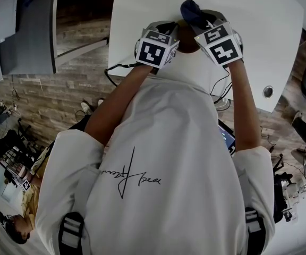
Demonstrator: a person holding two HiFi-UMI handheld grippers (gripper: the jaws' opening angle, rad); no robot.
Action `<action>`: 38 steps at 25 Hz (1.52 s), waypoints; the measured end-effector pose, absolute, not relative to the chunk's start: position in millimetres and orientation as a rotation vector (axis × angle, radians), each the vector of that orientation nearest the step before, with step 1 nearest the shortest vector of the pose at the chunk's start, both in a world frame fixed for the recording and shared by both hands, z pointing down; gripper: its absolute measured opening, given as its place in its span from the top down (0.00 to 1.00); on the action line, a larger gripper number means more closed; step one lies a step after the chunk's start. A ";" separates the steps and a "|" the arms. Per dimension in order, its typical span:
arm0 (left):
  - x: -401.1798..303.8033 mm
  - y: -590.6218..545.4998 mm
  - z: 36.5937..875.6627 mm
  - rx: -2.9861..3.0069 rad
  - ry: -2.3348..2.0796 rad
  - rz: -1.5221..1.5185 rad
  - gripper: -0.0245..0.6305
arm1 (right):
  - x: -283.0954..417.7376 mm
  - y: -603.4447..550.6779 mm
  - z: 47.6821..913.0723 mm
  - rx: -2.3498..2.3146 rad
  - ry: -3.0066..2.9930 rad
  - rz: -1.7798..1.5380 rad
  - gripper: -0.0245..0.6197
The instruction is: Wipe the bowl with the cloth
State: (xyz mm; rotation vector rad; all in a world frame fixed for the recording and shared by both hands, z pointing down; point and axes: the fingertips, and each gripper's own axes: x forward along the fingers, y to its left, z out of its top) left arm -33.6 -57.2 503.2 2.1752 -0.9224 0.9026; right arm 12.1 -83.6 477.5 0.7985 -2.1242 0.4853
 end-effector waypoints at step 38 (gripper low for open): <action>-40.0 -60.1 502.6 2.155 -0.940 0.864 0.93 | 44.1 -64.5 479.1 0.951 -2.110 0.656 0.81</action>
